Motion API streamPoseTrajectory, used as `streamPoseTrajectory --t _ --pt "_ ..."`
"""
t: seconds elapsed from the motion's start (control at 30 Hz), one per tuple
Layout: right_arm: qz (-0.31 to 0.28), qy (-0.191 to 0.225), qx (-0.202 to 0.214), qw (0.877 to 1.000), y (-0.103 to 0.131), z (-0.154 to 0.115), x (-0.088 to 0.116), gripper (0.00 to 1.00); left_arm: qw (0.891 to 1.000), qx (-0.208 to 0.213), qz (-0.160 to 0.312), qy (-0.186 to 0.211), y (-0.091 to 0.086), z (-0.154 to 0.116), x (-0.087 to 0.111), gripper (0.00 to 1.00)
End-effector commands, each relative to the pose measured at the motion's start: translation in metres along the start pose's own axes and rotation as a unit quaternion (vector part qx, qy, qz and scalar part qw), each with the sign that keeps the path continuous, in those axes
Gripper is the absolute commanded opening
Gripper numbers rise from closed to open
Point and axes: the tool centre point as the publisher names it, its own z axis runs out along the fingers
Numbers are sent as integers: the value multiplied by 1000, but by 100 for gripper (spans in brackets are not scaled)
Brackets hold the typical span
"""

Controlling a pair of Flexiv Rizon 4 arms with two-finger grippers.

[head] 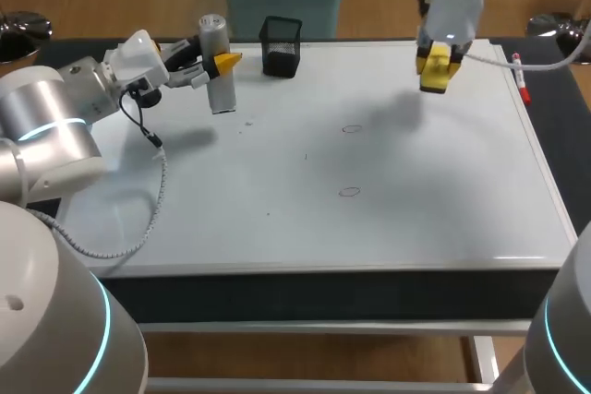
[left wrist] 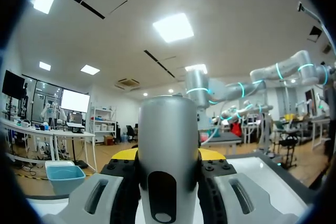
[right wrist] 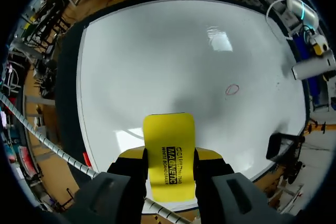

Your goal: Pick up the inspection probe, press it on each red-marked spot on the whiteboard one by one, put down the probe, pick up the eraser, and wipe off all the red marks.

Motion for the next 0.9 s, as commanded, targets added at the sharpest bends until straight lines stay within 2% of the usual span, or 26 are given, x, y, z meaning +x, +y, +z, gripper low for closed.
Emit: streamPoseTrajectory --t 0.03,0.27,0.43,0.63,0.9 --pt "-30 18 33 999 44 -6 -17 0 1000 1 0 -1 -1 0 1 0" --pt "-88 22 31 995 87 -1 -55 0 1000 1 0 -1 -1 0 1 0" --pt "-116 13 29 993 107 4 -80 0 1000 1 0 -1 -1 0 1 0" --pt "-145 18 28 989 122 21 -101 0 1000 1 0 -1 -1 0 1 0" --pt "-171 14 6 985 125 50 -121 0 1000 1 0 -1 -1 0 1 0"
